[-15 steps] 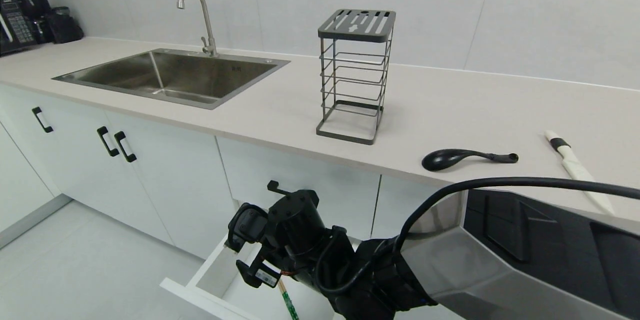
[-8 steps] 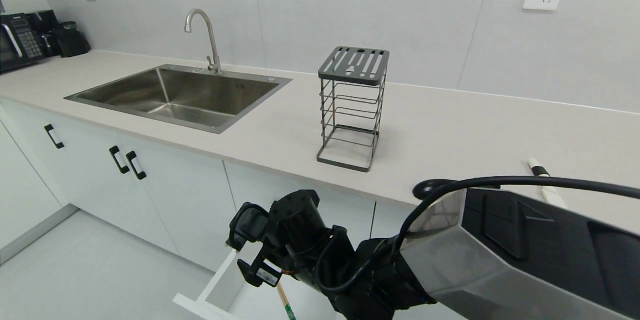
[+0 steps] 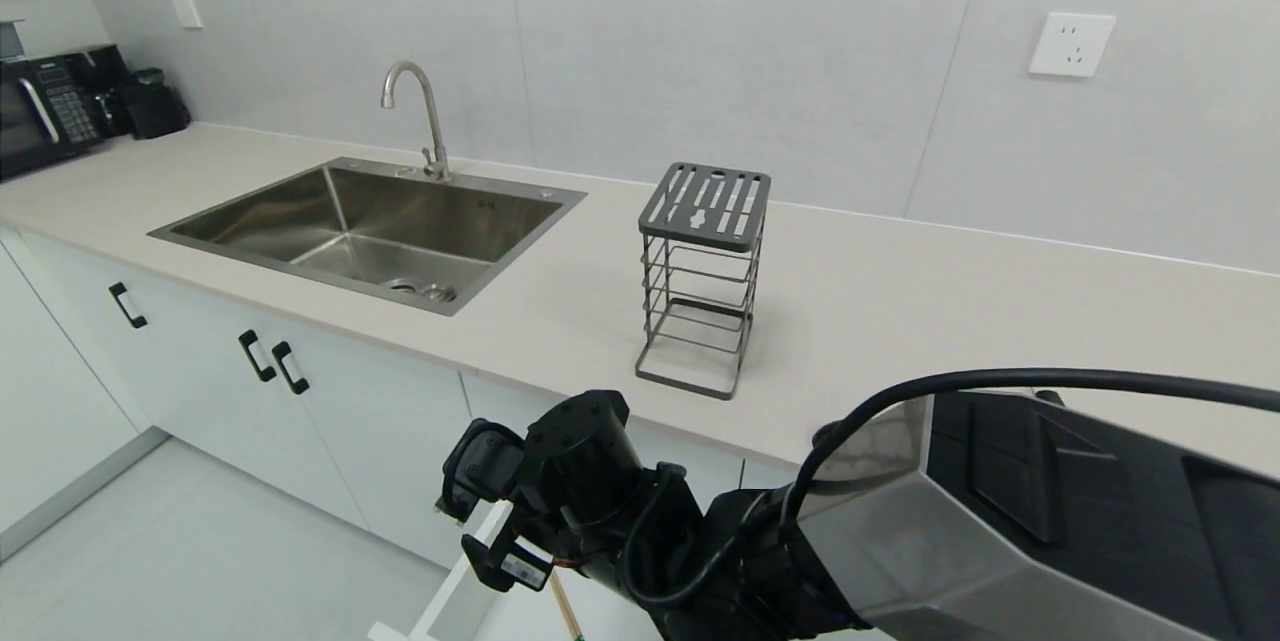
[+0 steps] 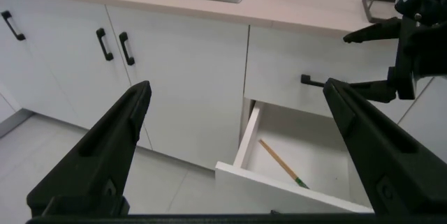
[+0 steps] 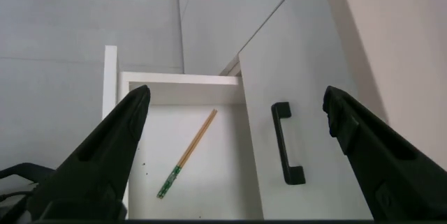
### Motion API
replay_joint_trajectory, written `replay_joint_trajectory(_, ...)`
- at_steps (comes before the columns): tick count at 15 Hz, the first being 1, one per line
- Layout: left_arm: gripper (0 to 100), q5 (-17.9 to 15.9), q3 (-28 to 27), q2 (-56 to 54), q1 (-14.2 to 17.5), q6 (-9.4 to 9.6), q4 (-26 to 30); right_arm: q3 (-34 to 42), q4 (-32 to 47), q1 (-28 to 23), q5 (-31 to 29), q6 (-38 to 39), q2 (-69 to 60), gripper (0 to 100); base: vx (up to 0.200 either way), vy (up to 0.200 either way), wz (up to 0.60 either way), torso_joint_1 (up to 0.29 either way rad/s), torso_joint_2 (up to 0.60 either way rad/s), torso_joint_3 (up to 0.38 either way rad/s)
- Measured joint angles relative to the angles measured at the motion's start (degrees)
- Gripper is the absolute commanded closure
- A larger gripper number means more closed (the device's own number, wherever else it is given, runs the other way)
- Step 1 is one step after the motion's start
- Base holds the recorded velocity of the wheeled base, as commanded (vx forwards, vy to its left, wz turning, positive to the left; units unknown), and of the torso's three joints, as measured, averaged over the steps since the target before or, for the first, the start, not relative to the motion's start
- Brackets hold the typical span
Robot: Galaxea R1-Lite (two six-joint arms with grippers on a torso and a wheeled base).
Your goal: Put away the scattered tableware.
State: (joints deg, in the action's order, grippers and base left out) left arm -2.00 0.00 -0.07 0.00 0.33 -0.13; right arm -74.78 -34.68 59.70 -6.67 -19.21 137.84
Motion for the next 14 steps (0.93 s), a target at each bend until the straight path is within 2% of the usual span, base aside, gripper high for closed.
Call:
replay_joint_trajectory(6, 0, 0.0, 0.0, 0.0, 0.0, 0.0, 0.0, 2.5, 0.0, 0.1, -0.1, 0.4, -1.3, 0, 0.0, 0.0, 0.0, 0.306, -0.59, -0.285)
replay_joint_trajectory(8, 0, 0.0, 0.0, 0.0, 0.0, 0.02, 0.0, 4.8, 0.0, 0.3, -1.8, 0.5, -3.7, 0, 0.0, 0.0, 0.0, 0.256, -0.49, -0.229)
replay_joint_trajectory(11, 0, 0.0, 0.0, 0.0, 0.0, 0.0, 0.0, 10.6, -0.2, -0.4, -4.3, 0.6, -9.4, 0, 0.0, 0.0, 0.0, 0.196, -0.37, -0.173)
replay_joint_trajectory(14, 0, 0.0, 0.0, 0.0, 0.0, 0.0, 0.0, 20.1, -0.2, -0.7, -3.0, 1.0, -16.9, 0, 0.0, 0.0, 0.0, 0.019, -0.03, -0.012)
